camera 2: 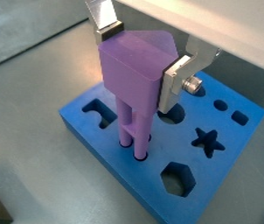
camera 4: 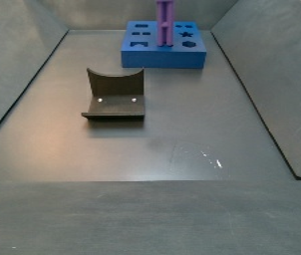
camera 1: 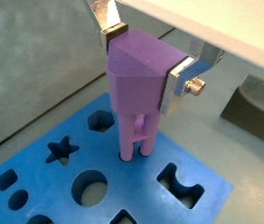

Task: Insert the 3 prong object.

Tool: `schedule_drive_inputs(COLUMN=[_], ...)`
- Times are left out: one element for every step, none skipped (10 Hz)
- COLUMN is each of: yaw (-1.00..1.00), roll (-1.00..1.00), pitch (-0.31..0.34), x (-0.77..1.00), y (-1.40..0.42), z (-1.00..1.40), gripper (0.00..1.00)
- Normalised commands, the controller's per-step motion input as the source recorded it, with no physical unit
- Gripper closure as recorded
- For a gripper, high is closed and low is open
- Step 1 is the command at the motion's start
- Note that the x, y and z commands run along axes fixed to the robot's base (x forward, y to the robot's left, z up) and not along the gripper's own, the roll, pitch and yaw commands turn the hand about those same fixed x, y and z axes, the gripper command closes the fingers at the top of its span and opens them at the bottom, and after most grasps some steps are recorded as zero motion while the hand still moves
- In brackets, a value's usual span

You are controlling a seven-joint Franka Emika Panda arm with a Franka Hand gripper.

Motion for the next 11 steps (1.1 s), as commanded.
schedule_drive_inputs(yaw=[0.00,0.00,0.00,0.00,0.00,0.00,0.00,0.00,-0.03,0.00,0.00], roll=[-0.03,-0.02,-0.05,-0.08,-0.06,-0.08,-0.10,-0.09,-0.08,-0.01,0.00], pitch=[0.000,-0.006,-0.023,-0.049,-0.059,-0.070,-0.113,-0.149,-0.110,-0.089,0.000], x=[0.00,0.00,0.00,0.00,0.00,-0.01,-0.05,-0.07,-0.15,-0.03,0.00], y=[0.01,0.00,0.00,0.00,0.00,0.00,0.00,0.00,0.00,0.00,0.00], z=[-0.39,-0.44,-0.33,-0.26,-0.26,-0.27,-0.37,-0.45,-0.19,-0.05,0.00], gripper=[1.00,1.00,1.00,1.00,1.00,1.00,1.00,1.00,1.00,1.00,1.00])
